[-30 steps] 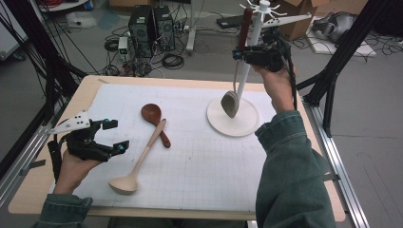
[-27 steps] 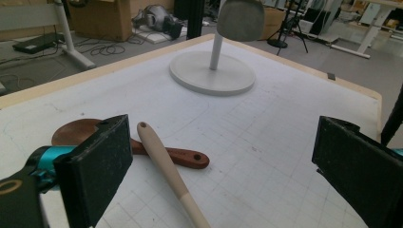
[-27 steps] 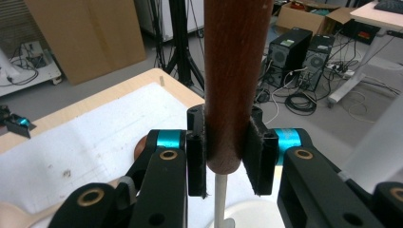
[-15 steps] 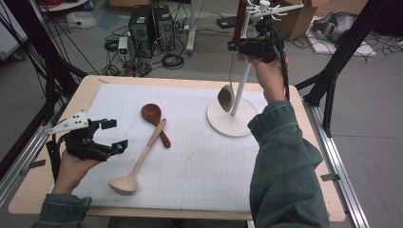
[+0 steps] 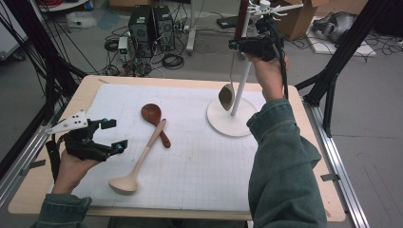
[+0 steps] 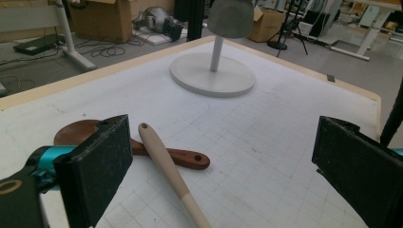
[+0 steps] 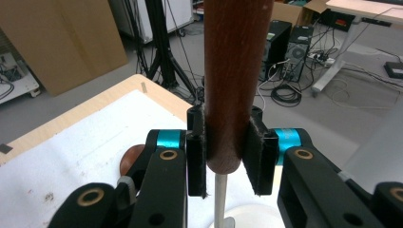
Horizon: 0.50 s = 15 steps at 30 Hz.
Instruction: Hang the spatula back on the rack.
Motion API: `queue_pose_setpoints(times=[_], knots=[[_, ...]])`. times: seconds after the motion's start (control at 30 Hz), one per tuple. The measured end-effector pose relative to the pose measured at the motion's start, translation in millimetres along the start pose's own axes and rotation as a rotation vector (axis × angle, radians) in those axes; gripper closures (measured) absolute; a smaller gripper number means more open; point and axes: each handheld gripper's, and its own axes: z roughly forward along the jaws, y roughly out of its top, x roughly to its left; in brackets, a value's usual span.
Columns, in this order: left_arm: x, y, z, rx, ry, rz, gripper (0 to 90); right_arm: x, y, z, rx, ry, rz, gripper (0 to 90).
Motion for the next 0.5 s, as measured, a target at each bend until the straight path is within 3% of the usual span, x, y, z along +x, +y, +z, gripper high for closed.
queue_pose_setpoints(times=[0.37,0.5], knots=[[-0.4,0.0,0.5,-0.001,-0.001,0.001,6.7,-4.8,-7.8,-1.8,-0.002,-0.03,0.032,73.2],[-0.7,-0.1,1.0,0.0,-0.001,0.002,6.7,-4.0,-8.0,-2.5,0.003,-0.041,0.023,73.1]])
